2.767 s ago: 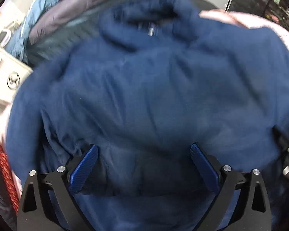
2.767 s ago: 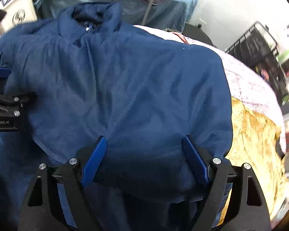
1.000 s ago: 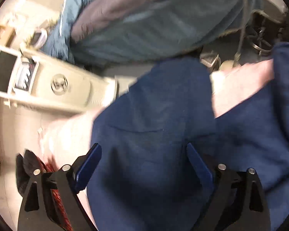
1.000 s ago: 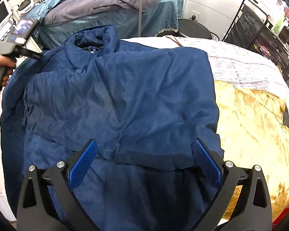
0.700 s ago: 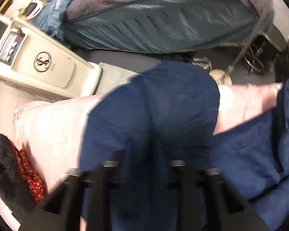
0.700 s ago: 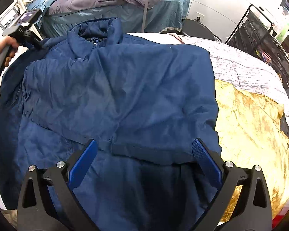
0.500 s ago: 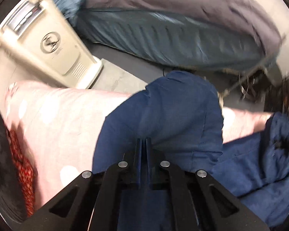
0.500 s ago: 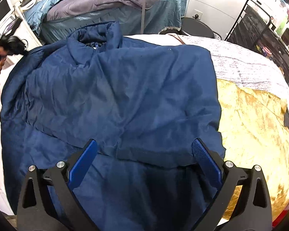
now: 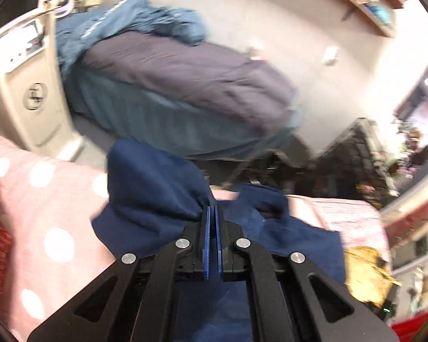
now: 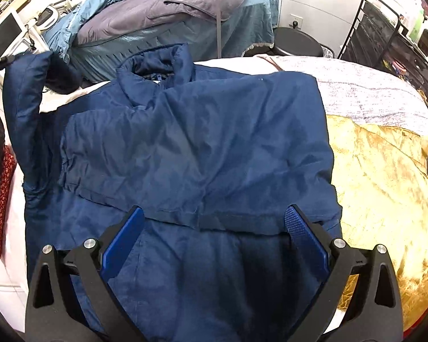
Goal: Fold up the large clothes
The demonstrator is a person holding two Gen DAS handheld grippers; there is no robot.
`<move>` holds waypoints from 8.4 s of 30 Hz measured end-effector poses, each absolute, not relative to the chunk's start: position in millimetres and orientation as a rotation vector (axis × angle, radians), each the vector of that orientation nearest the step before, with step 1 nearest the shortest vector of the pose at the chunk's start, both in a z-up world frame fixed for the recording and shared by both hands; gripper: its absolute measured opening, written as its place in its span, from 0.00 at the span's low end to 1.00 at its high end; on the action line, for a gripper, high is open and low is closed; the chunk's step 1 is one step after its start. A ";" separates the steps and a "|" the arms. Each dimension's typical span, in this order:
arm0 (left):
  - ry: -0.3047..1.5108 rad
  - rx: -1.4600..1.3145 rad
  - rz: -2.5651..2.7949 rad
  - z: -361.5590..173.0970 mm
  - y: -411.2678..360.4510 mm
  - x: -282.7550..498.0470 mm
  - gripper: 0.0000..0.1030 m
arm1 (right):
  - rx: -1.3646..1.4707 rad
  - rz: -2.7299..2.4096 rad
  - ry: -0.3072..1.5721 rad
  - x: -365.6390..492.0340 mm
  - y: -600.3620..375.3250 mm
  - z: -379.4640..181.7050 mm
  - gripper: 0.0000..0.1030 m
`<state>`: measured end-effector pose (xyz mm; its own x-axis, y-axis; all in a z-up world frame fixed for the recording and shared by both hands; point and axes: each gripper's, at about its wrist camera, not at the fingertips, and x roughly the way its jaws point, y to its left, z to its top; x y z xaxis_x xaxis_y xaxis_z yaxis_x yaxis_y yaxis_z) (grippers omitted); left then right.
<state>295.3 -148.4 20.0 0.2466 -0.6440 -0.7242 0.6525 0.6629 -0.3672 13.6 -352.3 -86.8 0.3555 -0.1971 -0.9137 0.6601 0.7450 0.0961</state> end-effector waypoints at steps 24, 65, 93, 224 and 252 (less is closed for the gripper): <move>1.137 0.081 -0.735 -84.7 -125.6 222.6 0.81 | 0.977 -0.203 0.808 65.5 -383.3 -95.7 0.95; 1.187 0.228 -0.595 -124.1 -94.2 203.8 0.81 | 0.288 -0.598 0.992 91.5 -333.0 -60.2 0.77; 1.251 0.449 -0.496 -216.5 -182.6 256.9 0.96 | 0.127 -0.712 1.279 149.2 -371.6 -195.9 0.91; 1.411 -0.284 -0.851 -59.5 -78.7 347.9 0.29 | 1.439 -0.455 0.818 10.3 -533.4 -131.0 0.17; 1.059 0.097 -0.618 -27.0 -56.9 267.4 0.77 | 1.094 -0.597 0.764 -4.5 -499.5 -58.8 0.64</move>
<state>267.4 -56.9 -27.0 0.3384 -0.4278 -0.8381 0.5185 0.8280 -0.2133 -4.5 -499.5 -58.8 0.6077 -0.0572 -0.7921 0.7546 0.3526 0.5534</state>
